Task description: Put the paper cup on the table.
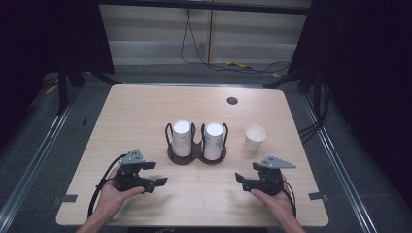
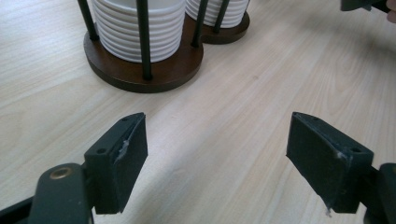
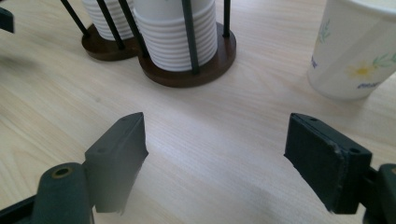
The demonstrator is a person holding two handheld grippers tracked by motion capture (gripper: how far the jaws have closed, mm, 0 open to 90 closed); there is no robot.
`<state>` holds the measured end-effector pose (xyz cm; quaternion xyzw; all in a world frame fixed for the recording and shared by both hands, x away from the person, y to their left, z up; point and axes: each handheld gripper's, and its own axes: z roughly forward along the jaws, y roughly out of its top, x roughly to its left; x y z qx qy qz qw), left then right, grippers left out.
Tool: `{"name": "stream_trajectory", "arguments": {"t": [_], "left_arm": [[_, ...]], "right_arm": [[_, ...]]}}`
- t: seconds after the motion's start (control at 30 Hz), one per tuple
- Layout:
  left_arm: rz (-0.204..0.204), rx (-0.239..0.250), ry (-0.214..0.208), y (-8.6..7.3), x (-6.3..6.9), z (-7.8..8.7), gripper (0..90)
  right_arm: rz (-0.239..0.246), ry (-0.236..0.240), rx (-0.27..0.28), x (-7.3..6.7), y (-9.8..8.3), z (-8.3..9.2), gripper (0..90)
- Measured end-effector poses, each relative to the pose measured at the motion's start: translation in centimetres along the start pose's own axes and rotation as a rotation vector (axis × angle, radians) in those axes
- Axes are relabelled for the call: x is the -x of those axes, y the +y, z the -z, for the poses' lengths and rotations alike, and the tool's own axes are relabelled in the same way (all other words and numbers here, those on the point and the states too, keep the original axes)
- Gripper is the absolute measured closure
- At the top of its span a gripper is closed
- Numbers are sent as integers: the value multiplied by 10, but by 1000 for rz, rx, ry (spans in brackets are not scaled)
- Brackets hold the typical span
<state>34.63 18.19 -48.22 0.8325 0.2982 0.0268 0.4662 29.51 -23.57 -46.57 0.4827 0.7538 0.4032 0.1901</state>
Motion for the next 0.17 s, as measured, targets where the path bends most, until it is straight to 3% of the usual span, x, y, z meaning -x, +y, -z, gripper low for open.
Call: {"name": "stream_trajectory", "arguments": {"t": [0.1, 0.17], "left_arm": [[19, 15, -22, -2, -1, 2, 201], [-3, 3, 9, -3, -1, 2, 196]], "right_arm": [[-4, -23, -20, 3, -3, -4, 198], [-4, -45, -23, 7, -4, -4, 197]]}}
